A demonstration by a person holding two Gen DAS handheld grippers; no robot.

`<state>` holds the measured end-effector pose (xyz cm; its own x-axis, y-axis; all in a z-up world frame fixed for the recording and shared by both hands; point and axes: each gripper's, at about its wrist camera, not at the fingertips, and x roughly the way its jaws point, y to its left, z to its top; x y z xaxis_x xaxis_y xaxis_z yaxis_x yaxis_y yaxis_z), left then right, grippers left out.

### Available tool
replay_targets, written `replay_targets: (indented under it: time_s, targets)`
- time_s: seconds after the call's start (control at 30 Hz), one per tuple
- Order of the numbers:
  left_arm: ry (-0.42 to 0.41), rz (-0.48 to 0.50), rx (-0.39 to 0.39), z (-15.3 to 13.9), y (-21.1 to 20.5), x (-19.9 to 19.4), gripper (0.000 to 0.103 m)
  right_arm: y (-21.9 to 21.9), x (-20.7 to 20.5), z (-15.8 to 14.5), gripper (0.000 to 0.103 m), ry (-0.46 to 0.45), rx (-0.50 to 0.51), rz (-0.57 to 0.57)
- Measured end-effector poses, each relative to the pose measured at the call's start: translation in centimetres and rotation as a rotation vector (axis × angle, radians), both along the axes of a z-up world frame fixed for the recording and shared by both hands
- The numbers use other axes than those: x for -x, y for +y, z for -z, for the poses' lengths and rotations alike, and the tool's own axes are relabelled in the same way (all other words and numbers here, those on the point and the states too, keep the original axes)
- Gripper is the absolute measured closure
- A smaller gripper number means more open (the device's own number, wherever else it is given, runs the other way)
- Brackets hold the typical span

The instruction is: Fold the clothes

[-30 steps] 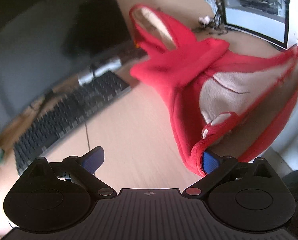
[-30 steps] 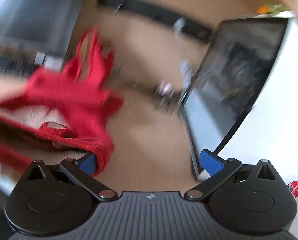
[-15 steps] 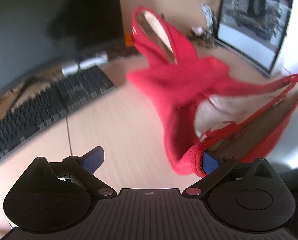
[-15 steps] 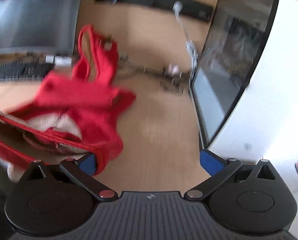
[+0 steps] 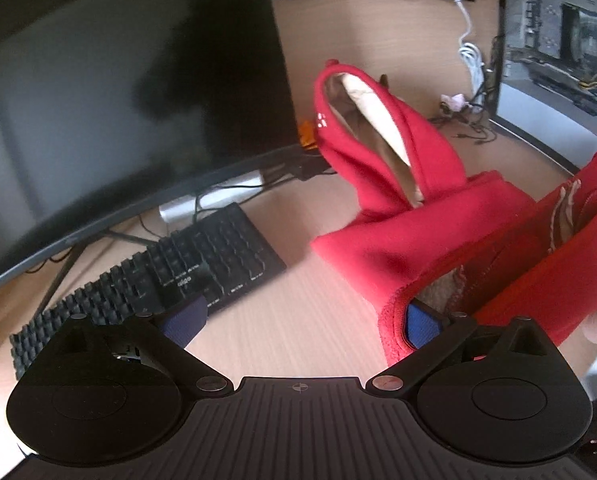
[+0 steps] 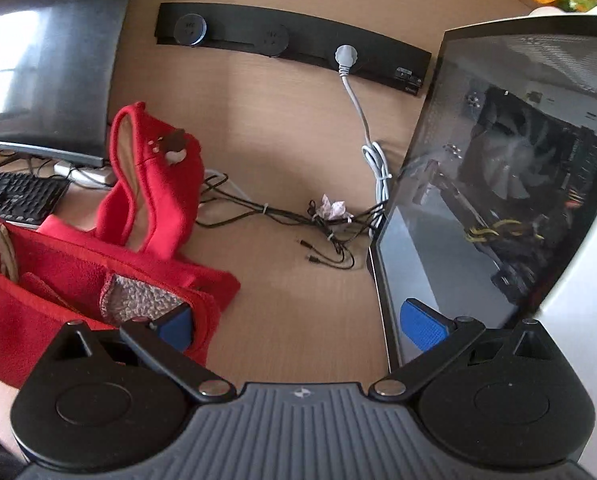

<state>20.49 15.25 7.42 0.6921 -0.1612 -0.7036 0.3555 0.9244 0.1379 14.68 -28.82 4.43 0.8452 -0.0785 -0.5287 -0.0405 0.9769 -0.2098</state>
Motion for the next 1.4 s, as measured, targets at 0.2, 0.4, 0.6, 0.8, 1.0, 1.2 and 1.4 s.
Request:
replay_targets:
  time_s: [0.2,0.4,0.6,0.8,1.0,1.2,1.4]
  targets:
    - [0.022,-0.054,0.011,0.9,-0.7,-2.9,0.000,-0.8,-4.5,1.0,0.000,-0.005,-0.038,0.016]
    - [0.032,-0.105,0.004,1.8,-1.1,-6.2,0.000,-0.4,-9.3,2.2,0.000,-0.005,-0.019,0.009]
    - [0.134,-0.177,-0.006,6.5,-2.3,-10.7,0.000,2.1,-15.0,7.1,0.000,0.101,-0.001,0.043]
    - [0.148,-0.182,0.040,6.7,-2.0,-11.9,0.001,2.6,-17.0,8.8,0.000,0.146,-0.013,0.046]
    - [0.145,-0.179,0.214,4.5,-0.4,-11.2,0.001,0.7,-15.3,5.0,0.000,0.127,-0.183,-0.108]
    - [0.120,-0.179,0.309,3.3,0.6,-9.9,0.001,0.0,-13.3,2.6,0.000,0.049,-0.188,-0.123]
    - [0.140,0.036,0.324,3.6,-0.8,-5.9,0.001,1.5,-10.2,3.6,0.000,0.151,-0.151,-0.322]
